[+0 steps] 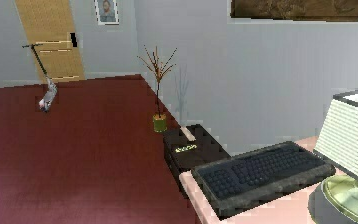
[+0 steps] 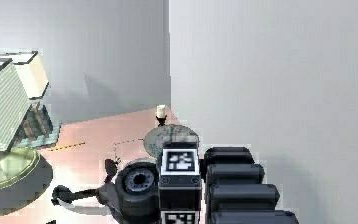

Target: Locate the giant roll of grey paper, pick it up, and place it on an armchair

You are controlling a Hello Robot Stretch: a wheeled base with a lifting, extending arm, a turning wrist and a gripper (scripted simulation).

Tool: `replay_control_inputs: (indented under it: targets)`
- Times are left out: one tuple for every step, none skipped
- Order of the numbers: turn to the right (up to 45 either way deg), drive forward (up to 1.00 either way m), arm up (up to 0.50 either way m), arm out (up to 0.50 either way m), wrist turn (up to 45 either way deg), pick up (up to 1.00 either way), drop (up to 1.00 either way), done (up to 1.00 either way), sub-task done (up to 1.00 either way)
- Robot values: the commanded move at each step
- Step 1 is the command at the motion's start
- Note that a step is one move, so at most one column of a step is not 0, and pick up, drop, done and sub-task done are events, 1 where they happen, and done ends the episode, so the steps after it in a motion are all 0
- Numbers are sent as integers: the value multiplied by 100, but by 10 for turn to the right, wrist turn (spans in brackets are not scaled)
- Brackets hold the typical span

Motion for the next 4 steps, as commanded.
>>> replay_control_inputs:
  targets:
    - [0, 0, 0, 0, 270, 0, 0, 0, 0]
    - [0, 0, -16, 0, 0, 0, 0, 0, 0]
    - [0, 0, 0, 0, 0, 100, 0, 0, 0]
    - [0, 0, 10, 0, 0, 0, 0, 0, 0]
